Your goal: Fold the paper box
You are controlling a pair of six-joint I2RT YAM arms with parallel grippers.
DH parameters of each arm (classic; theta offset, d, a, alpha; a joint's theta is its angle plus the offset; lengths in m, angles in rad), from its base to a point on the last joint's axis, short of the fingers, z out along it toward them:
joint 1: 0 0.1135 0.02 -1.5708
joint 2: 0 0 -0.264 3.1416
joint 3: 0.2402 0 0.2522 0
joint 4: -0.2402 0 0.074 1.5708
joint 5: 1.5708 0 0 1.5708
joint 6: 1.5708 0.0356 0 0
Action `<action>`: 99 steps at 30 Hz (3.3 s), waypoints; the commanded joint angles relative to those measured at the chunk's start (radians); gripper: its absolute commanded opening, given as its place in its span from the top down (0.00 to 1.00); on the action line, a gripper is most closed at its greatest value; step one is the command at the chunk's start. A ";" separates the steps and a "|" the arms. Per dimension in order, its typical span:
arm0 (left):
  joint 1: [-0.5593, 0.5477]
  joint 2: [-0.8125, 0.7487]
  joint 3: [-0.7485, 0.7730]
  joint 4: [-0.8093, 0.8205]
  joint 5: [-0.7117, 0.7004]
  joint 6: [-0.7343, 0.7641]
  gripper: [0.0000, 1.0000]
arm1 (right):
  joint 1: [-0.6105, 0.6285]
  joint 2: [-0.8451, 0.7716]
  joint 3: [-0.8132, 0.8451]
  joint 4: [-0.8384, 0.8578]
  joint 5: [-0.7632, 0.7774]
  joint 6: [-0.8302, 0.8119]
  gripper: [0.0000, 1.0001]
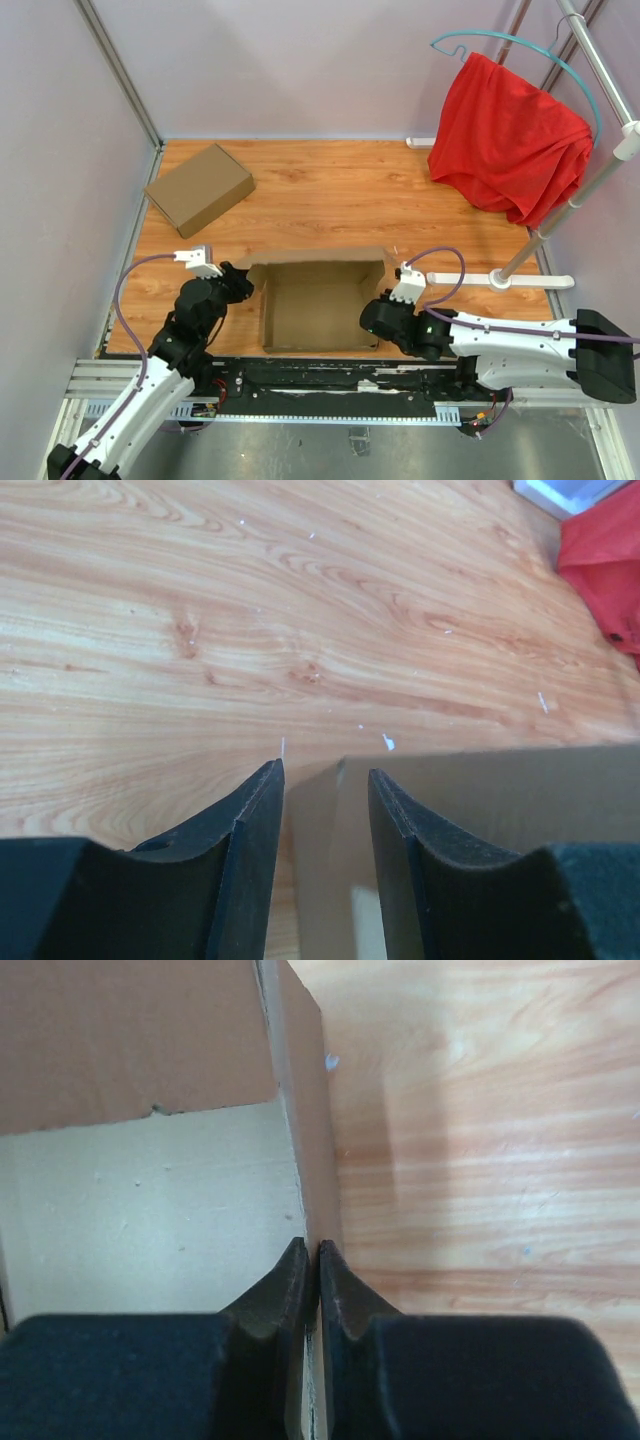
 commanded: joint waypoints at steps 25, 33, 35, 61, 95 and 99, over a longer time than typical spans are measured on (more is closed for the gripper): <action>-0.006 0.640 0.110 0.575 -0.141 0.039 0.56 | -0.509 0.253 -0.003 0.659 0.030 -0.691 0.99; 0.001 0.755 0.203 0.654 -0.235 0.060 0.55 | -0.594 0.390 0.064 0.801 -0.208 -0.863 0.99; 0.012 0.805 0.231 0.664 -0.241 0.057 0.56 | -0.595 0.397 0.069 0.797 -0.248 -0.851 0.98; 0.022 1.114 0.312 0.794 -0.104 0.044 0.61 | -0.557 0.514 0.083 0.810 -0.207 -0.816 0.97; 0.023 0.914 0.215 0.720 -0.144 0.038 0.58 | -0.534 0.123 0.653 0.147 -0.502 -1.514 0.36; 0.023 0.915 0.230 0.730 -0.138 0.052 0.58 | -0.535 0.264 0.792 0.083 -0.495 -1.645 0.36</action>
